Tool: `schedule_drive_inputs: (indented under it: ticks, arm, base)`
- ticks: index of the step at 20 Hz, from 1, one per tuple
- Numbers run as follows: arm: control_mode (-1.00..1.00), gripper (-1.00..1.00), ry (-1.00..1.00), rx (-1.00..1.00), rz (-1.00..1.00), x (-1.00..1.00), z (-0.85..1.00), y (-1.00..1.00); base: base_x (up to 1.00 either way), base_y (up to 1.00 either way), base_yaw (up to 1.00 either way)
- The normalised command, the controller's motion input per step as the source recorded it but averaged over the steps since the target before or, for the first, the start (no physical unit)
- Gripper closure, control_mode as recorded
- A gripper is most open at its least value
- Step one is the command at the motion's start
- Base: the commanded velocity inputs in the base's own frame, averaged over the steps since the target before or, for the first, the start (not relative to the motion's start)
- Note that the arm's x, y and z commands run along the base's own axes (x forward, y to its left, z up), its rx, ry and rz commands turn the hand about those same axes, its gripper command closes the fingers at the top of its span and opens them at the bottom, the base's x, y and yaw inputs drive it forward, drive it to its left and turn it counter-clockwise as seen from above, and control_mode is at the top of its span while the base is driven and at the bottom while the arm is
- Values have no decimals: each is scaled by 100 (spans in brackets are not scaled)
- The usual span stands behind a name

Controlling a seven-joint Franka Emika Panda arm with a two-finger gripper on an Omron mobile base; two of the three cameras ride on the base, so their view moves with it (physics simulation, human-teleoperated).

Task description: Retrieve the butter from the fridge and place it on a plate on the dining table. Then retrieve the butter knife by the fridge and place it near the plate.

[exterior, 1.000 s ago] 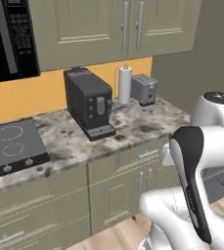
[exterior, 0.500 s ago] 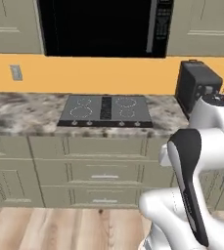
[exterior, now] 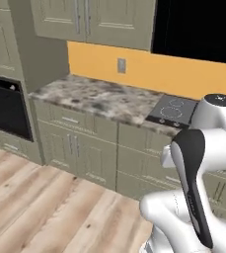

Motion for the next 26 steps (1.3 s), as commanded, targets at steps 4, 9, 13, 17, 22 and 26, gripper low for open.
schedule_drive_inputs:
  ticks: [4,9,13,17,22,26]
  arm:
    - [100,100,0,0,0,0,0,0]
    - [100,100,0,0,0,0,0,0]
    - [100,100,0,0,0,0,0,0]
    - [100,100,0,0,0,0,0,0]
    - [100,100,0,0,0,0,0,0]
    - [100,100,0,0,0,0,0,0]
  base:
    - [44,64,64]
    - [61,57,59]
    - [83,47,54]
    - [74,59,47]
    - [89,46,48]
    - [95,26,56]
